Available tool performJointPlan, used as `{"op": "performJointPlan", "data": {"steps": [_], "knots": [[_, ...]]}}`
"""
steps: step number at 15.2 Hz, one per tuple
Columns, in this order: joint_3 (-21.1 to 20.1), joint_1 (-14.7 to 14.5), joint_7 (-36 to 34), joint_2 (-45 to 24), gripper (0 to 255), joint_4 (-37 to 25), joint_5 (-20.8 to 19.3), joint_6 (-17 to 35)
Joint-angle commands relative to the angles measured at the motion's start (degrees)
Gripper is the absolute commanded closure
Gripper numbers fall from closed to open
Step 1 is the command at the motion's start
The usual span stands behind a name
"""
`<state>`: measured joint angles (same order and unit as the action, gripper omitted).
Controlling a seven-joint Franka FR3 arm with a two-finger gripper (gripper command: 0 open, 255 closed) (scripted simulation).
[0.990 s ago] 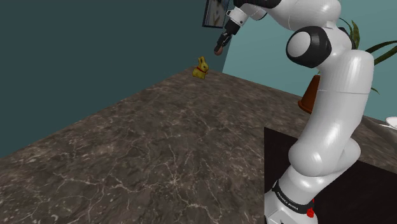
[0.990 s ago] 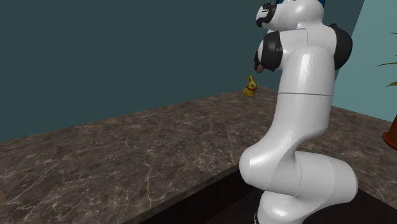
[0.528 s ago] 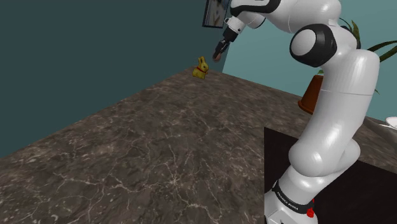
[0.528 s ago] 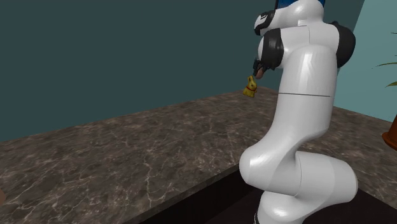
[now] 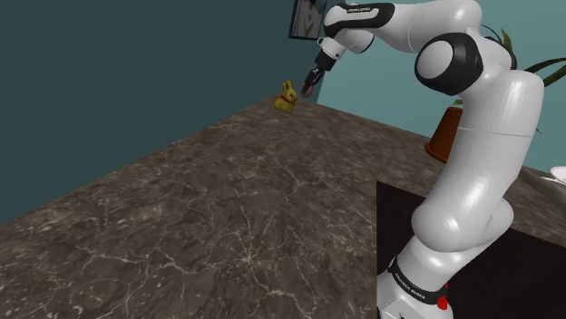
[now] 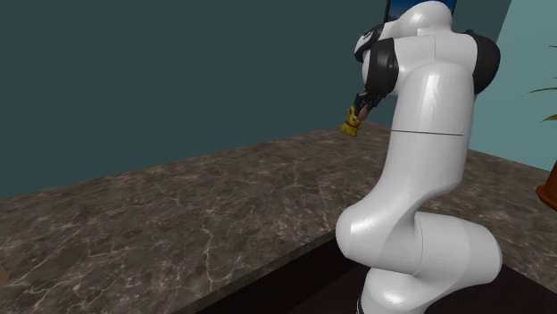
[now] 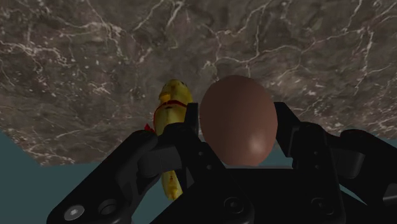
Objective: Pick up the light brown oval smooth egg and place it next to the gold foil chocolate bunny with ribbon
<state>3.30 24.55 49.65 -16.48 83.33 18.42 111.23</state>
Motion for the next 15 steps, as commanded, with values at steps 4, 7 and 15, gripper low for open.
{"op": "performJointPlan", "data": {"steps": [4, 7, 15], "knots": [[-0.1, -0.2, 1.0, 0.1, 255, 3.9, 0.4, 3.8], [-0.2, -0.2, 1.7, -0.1, 255, 6.0, 0.7, 5.9], [-0.5, -0.3, 3.5, -1.1, 255, 10.6, 1.7, 11.4]]}}
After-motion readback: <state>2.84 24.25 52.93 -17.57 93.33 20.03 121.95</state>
